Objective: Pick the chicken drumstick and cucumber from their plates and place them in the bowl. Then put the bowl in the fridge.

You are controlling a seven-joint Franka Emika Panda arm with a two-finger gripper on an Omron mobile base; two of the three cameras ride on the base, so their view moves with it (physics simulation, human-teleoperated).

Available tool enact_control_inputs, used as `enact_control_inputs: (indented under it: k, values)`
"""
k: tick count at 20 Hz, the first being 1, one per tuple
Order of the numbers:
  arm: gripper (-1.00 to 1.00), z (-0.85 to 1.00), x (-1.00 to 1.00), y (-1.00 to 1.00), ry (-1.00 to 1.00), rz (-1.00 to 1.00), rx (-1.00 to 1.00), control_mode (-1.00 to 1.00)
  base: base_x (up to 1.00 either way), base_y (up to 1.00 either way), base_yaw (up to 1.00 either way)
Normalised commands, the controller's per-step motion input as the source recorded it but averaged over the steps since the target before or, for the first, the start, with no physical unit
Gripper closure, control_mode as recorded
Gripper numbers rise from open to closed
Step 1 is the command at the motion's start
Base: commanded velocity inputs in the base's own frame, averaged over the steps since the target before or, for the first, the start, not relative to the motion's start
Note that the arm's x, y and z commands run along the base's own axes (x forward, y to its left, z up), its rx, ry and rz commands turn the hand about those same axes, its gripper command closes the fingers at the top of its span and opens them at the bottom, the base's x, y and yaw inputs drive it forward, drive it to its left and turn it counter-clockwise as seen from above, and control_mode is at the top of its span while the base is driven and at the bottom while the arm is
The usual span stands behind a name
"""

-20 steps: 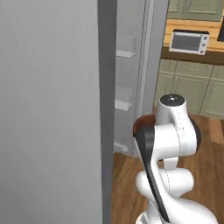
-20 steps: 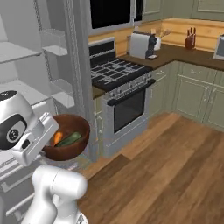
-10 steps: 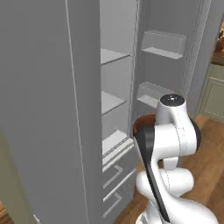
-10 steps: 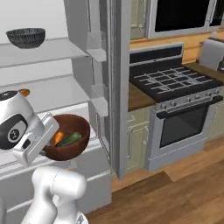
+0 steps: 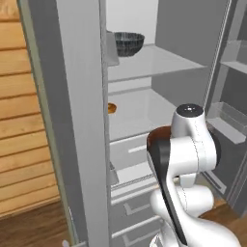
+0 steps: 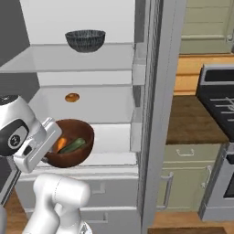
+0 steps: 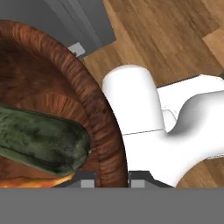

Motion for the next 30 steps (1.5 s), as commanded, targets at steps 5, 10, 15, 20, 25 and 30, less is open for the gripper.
enact_control_inputs:
  k: [5, 10, 15, 20, 25, 30]
  values:
    - [1.0, 0.0, 0.0, 0.0, 0.0, 0.0, 0.0, 1.0, 0.0, -0.25, 0.48]
    - [1.0, 0.0, 0.0, 0.0, 0.0, 0.0, 0.0, 1.0, 0.11, -0.28, 0.13]
    - [1.0, 0.0, 0.14, -0.02, 0.03, 0.01, 0.0, -1.0, 0.21, -0.09, 0.0]
    - [1.0, 0.0, 0.89, -0.24, 0.03, 0.16, 0.0, -1.0, 0.0, 0.0, 0.0]
    - [1.0, -0.06, 0.53, -0.42, -0.13, 0.34, -0.07, -1.0, 0.0, 0.0, 0.0]
    - [1.0, -0.14, 1.0, -0.21, -0.01, 0.1, -0.02, -1.0, 0.0, 0.0, 0.0]
